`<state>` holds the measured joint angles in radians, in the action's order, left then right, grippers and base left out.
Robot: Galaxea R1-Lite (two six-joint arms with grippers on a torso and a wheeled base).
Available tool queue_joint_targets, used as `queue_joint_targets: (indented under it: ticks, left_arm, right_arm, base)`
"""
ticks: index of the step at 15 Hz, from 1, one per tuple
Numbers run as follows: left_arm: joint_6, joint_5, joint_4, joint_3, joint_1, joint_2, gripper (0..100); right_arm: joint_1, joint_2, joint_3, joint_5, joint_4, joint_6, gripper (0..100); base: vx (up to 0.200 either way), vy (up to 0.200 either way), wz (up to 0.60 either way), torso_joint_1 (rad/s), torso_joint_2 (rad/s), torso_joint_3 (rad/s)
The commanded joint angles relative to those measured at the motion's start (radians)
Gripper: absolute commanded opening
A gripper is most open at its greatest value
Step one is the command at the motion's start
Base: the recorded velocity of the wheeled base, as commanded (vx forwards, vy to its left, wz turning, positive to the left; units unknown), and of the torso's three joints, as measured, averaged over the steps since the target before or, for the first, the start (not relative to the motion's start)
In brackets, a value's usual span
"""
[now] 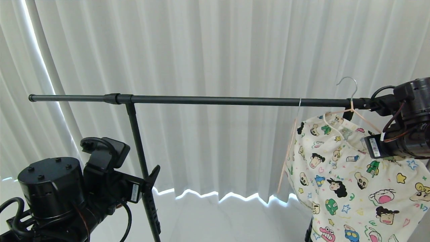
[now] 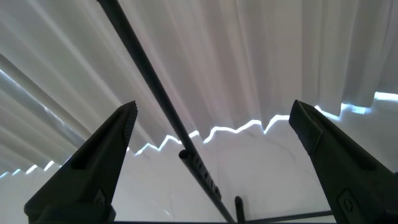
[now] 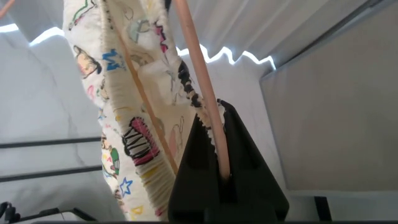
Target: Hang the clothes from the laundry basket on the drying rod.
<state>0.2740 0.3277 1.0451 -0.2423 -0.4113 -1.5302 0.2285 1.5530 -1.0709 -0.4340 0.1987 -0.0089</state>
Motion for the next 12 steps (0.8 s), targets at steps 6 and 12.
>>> queue_joint_targets:
  ticks: [6,12]
  left_arm:
    - [0.001,0.001,0.001,0.000,0.000,0.002,100]
    - [-0.001,0.001,0.001,0.005,-0.001,0.001,100]
  right_arm:
    - [0.002,0.033,0.002,0.001,0.001,0.001,0]
    - [-0.029,0.141,-0.021,0.000,-0.028,0.003,0]
  base:
    - [0.000,0.000,0.00,0.000,0.00,0.000]
    - [0.000,0.000,0.00,0.000,0.00,0.000]
